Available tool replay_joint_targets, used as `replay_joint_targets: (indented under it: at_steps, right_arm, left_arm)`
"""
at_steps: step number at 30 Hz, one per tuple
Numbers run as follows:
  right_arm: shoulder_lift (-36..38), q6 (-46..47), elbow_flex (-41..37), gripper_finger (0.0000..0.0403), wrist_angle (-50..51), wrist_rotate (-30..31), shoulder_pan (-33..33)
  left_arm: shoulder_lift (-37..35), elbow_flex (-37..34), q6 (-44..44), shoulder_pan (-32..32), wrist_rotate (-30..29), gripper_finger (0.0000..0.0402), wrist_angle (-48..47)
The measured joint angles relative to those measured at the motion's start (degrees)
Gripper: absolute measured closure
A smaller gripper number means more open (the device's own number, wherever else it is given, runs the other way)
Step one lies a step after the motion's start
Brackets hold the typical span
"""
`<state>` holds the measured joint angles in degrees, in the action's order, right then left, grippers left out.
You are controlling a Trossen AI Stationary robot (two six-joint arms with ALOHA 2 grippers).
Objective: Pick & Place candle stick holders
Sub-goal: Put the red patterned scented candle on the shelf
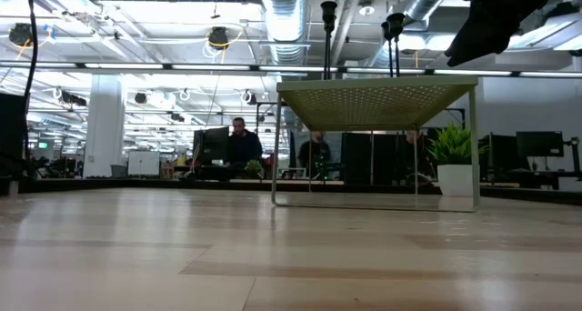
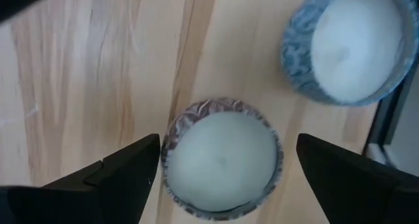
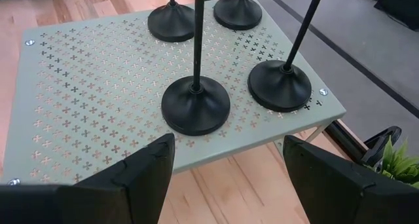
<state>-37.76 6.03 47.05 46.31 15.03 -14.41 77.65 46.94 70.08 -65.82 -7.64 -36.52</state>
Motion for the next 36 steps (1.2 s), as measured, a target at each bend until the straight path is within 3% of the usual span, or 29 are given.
replay_joint_targets:
  at_steps: [14,19,24,31,36]
  right_arm:
    - [0.0,0.1,0.0,0.0127,0.0,0.0,0.0]
    - [0.0,0.9,0.0,0.0127,0.0,0.0,0.0]
    - [0.0,1.0,0.0,0.0127,0.1,0.0,0.0]
    - [0.0,1.1,0.0,0.0127,0.1,0.0,0.0]
    - [0.0,1.0,0.0,0.0127,0.2,0.0,0.0]
  left_arm:
    - [-0.2,-6.2,2.2,-0.9,-0.1,0.0042,6.2]
    - [-0.1,-6.5,2.2,-0.9,-0.3,0.0071,6.2]
    - [-0.2,-6.5,2.3,0.7,0.2,0.0110,6.1]
    - [-1.7,-6.7,2.4,4.3,1.1,0.0091,6.0]
    - [-6.9,-6.7,2.4,8.3,0.2,0.0104,5.8]
